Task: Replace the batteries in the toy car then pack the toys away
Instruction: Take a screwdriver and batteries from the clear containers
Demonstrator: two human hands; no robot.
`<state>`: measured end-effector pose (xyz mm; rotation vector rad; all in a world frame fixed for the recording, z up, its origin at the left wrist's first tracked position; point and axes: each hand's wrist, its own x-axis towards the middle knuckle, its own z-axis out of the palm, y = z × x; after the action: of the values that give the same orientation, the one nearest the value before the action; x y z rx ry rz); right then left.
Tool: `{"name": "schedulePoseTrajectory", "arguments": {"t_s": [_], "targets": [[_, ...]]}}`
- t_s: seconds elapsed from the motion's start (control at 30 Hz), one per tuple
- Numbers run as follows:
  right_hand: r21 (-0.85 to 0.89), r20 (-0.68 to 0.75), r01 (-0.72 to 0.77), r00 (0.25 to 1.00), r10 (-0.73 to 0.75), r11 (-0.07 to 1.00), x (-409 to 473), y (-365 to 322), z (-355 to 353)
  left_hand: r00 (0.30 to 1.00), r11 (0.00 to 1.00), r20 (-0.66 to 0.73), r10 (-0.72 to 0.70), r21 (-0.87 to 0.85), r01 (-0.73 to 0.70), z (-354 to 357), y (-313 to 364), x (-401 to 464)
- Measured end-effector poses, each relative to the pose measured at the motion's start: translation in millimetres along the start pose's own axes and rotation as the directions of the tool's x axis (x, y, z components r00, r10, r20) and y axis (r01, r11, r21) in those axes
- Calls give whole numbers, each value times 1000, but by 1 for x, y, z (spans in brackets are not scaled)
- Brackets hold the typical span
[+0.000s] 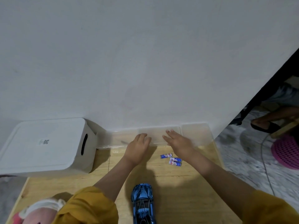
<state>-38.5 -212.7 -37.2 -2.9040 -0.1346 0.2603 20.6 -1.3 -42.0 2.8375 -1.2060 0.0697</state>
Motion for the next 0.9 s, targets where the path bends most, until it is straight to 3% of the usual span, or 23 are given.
{"name": "schedulePoseTrajectory", "arguments": {"t_s": [0.33, 0.53, 0.67, 0.77, 0.9], "targets": [[42, -6, 26, 1000, -26, 999, -5, -5, 2, 999, 999, 7, -31, 33, 31, 2, 7, 6], [33, 23, 47, 999, -48, 998, -7, -5, -3, 993, 993, 18, -115, -37, 116, -2, 17, 3], [40, 13, 32, 999, -33, 999, -6, -8, -5, 982, 985, 100, -160, -51, 165, -4, 17, -9], [9, -31, 6, 1000, -5, 1000, -1, -22, -7, 955, 954, 73, -288, -60, 293, -10, 11, -28], [74, -147, 98, 985, -86, 992, 9, -52, -8, 905, 897, 17, -425, -123, 424, -15, -26, -53]]}}
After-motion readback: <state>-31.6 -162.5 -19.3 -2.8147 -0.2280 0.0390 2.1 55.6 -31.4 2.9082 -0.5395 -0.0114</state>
